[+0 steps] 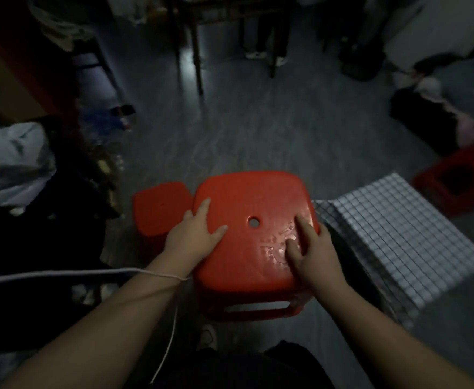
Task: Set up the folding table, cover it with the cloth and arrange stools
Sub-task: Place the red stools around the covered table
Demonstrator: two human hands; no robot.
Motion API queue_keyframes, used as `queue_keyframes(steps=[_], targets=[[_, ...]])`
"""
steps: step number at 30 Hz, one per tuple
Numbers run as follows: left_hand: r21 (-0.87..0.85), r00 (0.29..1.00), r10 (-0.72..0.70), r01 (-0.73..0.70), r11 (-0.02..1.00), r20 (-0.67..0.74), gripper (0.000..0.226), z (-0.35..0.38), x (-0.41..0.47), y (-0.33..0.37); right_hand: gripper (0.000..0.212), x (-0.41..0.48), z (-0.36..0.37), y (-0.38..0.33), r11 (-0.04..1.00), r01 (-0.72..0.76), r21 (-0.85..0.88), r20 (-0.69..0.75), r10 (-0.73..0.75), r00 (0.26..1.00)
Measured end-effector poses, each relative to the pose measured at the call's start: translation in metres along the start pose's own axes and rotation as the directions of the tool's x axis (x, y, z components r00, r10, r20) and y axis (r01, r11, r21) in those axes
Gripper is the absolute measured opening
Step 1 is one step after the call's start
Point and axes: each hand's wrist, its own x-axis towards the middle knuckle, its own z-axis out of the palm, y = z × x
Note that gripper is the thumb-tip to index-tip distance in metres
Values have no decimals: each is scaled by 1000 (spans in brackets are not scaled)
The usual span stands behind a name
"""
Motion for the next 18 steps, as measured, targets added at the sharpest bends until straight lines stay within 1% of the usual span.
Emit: queue_keyframes(steps=[4,8,13,18], targets=[[21,976,187,-191,981,109,88,5,24,30,63,-25,-9,15,988,-154,34,-134,157,978],[32,914,319,-337,941,252,99,28,33,80,64,-53,-25,44,955,-274,111,-261,293,920],[64,808,449,-508,859,380,106,67,33,159,63,-87,-45,92,888,-409,208,-398,459,794],[86,700,543,-645,759,464,105,108,26,236,66,-111,-55,144,802,-508,315,-441,597,670]])
